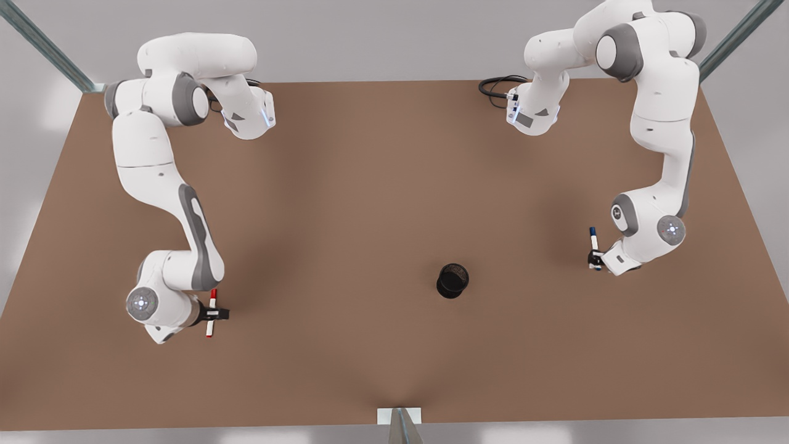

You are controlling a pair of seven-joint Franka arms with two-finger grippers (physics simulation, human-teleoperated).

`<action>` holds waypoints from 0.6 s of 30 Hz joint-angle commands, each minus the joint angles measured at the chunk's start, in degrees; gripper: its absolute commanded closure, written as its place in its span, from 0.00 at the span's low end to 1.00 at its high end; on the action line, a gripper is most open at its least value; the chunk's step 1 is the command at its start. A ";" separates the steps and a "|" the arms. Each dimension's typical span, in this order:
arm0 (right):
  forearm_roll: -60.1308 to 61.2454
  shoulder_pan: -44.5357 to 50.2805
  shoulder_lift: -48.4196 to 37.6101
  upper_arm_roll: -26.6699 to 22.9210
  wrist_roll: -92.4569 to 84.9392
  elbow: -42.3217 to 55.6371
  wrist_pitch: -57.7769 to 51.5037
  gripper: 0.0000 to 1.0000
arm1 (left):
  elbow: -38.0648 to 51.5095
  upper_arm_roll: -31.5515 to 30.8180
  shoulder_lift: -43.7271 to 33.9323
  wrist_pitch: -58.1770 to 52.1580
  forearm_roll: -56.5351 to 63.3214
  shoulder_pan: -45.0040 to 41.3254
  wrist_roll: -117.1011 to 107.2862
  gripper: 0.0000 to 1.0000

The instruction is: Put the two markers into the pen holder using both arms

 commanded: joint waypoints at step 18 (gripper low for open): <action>-0.03 -0.11 0.22 0.19 -3.52 -0.31 2.52 0.41 | -0.22 -0.09 0.35 0.16 0.06 -0.09 5.60 0.63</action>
